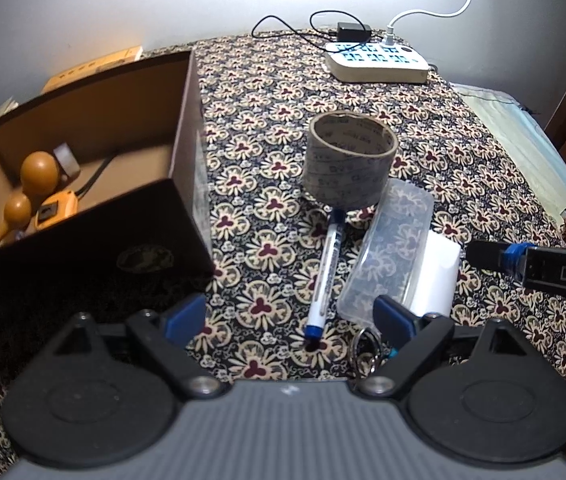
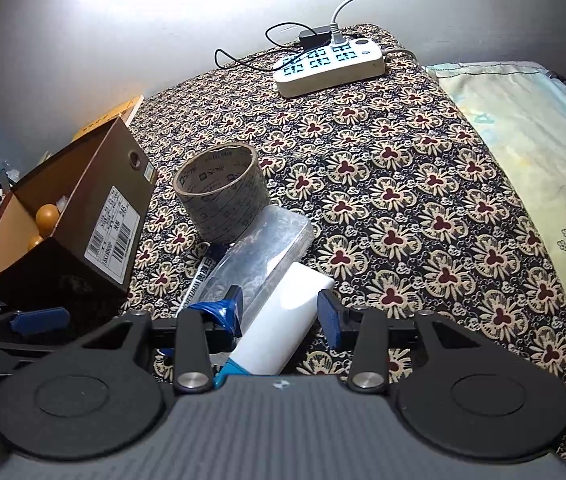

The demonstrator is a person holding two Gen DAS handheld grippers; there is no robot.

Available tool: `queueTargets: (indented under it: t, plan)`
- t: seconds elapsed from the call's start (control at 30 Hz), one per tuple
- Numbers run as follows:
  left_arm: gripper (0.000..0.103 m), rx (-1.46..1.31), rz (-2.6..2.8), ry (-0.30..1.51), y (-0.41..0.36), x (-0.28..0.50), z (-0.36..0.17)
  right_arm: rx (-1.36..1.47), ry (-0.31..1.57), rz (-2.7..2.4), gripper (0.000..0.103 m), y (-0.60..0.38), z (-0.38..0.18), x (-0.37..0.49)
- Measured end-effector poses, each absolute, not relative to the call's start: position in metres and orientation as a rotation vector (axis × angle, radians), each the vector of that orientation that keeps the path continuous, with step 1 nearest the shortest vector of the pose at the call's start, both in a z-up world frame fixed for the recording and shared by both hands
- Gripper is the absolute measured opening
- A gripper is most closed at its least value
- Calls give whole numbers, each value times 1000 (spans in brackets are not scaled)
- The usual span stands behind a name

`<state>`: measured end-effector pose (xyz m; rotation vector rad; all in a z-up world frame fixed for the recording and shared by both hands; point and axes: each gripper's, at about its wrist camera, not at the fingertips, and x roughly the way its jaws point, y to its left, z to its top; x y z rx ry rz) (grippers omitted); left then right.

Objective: Organize rigid objects
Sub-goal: 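Move the left gripper toward the small silver clip beside the marker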

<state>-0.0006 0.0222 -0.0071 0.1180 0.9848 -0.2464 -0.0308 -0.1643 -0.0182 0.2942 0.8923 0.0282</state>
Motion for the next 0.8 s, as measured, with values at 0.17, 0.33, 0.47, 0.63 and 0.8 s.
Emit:
queueTargets:
  t: [0.17, 0.33, 0.47, 0.63, 0.8]
  plan:
    - [91, 138, -256, 978, 16, 0, -6, 247, 859, 7, 25, -165, -12, -31]
    - [91, 149, -262, 978, 13, -2, -6, 251, 866, 17, 25, -162, -13, -32]
    - [91, 155, -252, 975, 15, -4, -7, 253, 875, 29, 25, -159, -15, -33]
    - [91, 143, -251, 984, 20, -7, -9, 328, 898, 37, 25, -162, -21, -35]
    - [91, 140, -260, 979, 25, -14, -9, 391, 924, 50, 24, -163, -29, -36]
